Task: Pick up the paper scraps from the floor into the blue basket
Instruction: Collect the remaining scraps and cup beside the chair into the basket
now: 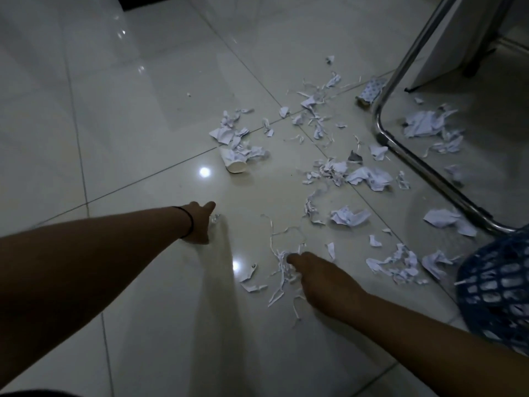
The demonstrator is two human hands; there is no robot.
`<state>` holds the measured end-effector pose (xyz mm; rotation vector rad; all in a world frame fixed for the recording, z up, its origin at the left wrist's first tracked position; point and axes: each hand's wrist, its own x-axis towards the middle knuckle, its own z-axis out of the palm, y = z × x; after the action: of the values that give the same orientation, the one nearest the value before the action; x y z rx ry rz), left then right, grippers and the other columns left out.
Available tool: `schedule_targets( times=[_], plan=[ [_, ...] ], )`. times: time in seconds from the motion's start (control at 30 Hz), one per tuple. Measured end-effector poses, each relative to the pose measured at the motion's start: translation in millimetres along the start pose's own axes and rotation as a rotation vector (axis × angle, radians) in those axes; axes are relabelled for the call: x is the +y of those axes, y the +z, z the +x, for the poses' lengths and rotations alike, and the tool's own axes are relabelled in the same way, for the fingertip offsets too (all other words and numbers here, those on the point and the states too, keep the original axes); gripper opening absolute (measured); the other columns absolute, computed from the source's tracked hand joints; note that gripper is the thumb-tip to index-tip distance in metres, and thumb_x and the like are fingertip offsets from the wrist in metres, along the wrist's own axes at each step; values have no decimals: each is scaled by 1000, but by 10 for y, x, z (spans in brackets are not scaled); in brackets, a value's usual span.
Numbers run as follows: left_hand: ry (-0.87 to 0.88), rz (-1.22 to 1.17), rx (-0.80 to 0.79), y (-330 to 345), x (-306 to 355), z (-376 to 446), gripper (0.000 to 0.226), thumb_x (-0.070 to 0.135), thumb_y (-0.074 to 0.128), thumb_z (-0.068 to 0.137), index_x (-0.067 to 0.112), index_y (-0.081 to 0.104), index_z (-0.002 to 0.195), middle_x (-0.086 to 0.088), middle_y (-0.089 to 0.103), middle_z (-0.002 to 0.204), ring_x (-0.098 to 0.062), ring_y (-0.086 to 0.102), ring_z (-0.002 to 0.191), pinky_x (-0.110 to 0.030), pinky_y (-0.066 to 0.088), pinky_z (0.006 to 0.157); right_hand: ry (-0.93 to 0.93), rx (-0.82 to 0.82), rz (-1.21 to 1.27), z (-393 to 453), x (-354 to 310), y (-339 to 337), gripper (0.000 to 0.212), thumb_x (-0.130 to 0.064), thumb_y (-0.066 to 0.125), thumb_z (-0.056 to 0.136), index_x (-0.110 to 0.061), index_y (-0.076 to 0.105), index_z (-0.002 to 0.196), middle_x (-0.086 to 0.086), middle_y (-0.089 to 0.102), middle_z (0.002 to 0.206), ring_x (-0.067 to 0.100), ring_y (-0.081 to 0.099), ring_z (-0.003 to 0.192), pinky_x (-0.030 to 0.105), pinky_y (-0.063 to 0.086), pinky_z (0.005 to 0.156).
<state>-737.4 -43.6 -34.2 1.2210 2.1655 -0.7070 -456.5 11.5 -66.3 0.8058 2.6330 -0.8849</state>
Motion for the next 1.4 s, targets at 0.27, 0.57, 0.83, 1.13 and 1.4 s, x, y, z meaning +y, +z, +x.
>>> schedule_targets(
  times=[0.27, 0.57, 0.83, 1.13, 1.4],
  plan=[
    [-42, -138, 25, 235, 134, 303, 47, 32, 42, 94, 9, 31, 133, -20, 40, 132, -35, 48, 117, -39, 41, 96, -4, 154, -282, 221, 167, 57, 51, -59, 42, 85, -17, 47, 115, 5, 50, 113, 23, 50, 101, 35, 39, 85],
    [-42, -339, 113, 255, 205, 340, 33, 12, 46, 89, 3, 38, 119, -20, 54, 116, -30, 54, 94, -33, 43, 74, -9, 115, -272, 418, 120, 272, 47, -52, 50, 85, -15, 48, 114, 8, 51, 113, 27, 48, 104, 38, 35, 89],
    [-25, -451, 141, 129, 414, 218, 38, 12, 51, 86, 3, 45, 123, -18, 50, 126, -31, 51, 111, -32, 42, 83, -62, 230, -39, 416, 153, -9, 12, -10, 41, 93, -10, 50, 101, 11, 49, 106, 28, 48, 98, 37, 30, 78],
    [316, -292, -25, 88, 729, -202, 36, 7, 38, 89, 15, 50, 122, -12, 61, 113, -22, 55, 91, -31, 46, 79, 37, 380, 119, 57, 511, -323, 30, -5, 41, 90, -18, 56, 113, 7, 55, 105, 25, 56, 92, 34, 42, 80],
    [196, -108, -146, 253, 844, -255, 67, 67, 33, 87, 11, 55, 113, -13, 59, 118, -28, 55, 108, -29, 38, 80, -97, 168, -157, -316, 590, 16, 40, -63, 38, 80, -24, 50, 84, -5, 42, 88, 8, 39, 73, 25, 32, 65]
  ],
)
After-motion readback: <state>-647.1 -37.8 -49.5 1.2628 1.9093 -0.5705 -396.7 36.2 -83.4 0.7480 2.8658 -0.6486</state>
